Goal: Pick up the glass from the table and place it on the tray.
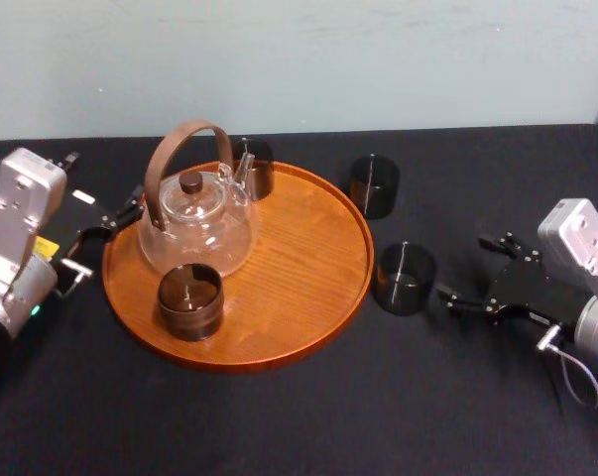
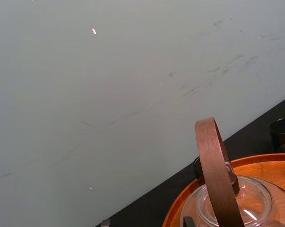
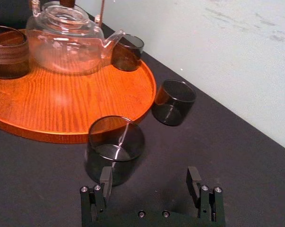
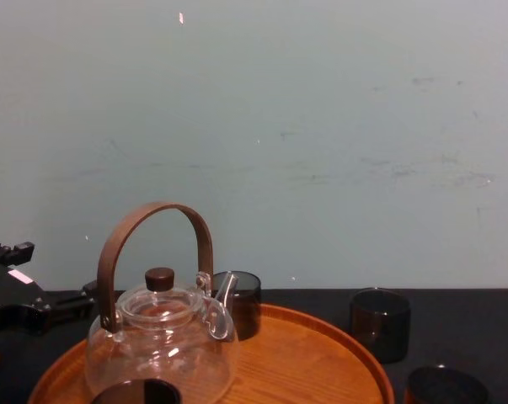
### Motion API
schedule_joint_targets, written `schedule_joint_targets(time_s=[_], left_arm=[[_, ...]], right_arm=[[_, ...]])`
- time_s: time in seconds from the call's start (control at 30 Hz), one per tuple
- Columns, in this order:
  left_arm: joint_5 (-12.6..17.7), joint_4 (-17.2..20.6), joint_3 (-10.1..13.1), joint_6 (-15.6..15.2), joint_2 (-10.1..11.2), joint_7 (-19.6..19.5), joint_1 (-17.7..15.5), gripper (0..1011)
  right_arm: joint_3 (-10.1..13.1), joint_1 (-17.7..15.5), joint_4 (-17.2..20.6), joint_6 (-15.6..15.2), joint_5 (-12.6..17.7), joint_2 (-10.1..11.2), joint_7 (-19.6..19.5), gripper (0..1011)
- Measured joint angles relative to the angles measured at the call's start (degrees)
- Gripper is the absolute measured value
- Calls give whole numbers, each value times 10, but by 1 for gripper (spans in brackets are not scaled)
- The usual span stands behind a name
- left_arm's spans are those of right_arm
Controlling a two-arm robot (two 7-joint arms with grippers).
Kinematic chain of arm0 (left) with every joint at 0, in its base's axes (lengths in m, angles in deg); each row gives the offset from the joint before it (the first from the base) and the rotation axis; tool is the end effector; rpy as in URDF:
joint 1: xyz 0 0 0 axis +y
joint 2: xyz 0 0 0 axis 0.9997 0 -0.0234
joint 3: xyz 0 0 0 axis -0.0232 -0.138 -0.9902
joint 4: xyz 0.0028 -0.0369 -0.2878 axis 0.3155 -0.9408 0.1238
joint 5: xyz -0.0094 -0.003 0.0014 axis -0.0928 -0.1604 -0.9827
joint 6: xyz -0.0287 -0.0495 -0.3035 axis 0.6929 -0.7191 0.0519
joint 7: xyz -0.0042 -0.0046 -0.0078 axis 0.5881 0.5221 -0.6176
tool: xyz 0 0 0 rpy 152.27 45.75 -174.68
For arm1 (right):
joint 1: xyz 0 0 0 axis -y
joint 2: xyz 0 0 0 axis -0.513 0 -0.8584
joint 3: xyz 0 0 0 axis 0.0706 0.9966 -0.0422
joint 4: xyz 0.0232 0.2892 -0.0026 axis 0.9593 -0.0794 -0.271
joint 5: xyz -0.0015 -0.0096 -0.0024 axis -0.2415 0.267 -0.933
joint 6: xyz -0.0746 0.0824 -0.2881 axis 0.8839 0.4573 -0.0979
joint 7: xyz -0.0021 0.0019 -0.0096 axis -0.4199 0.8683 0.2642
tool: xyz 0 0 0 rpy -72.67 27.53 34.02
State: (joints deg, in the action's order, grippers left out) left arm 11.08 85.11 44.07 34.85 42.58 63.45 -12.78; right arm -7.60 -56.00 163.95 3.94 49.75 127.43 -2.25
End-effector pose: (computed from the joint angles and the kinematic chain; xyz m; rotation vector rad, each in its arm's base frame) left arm 0.3582 0.0827 -0.3022 0.3044 -0.2851 1.2482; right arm 0.3198 -0.1047 -0.2876 -0.4656 -0.1362 -0.8524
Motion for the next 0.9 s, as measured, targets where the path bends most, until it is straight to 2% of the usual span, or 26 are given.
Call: schedule_joint_targets(time_s=[0.9], left_arm=[[0, 0, 0, 0, 0, 0, 0, 1002]], right_arm=[[-5, 7, -9, -33, -14, -47, 55, 1002]])
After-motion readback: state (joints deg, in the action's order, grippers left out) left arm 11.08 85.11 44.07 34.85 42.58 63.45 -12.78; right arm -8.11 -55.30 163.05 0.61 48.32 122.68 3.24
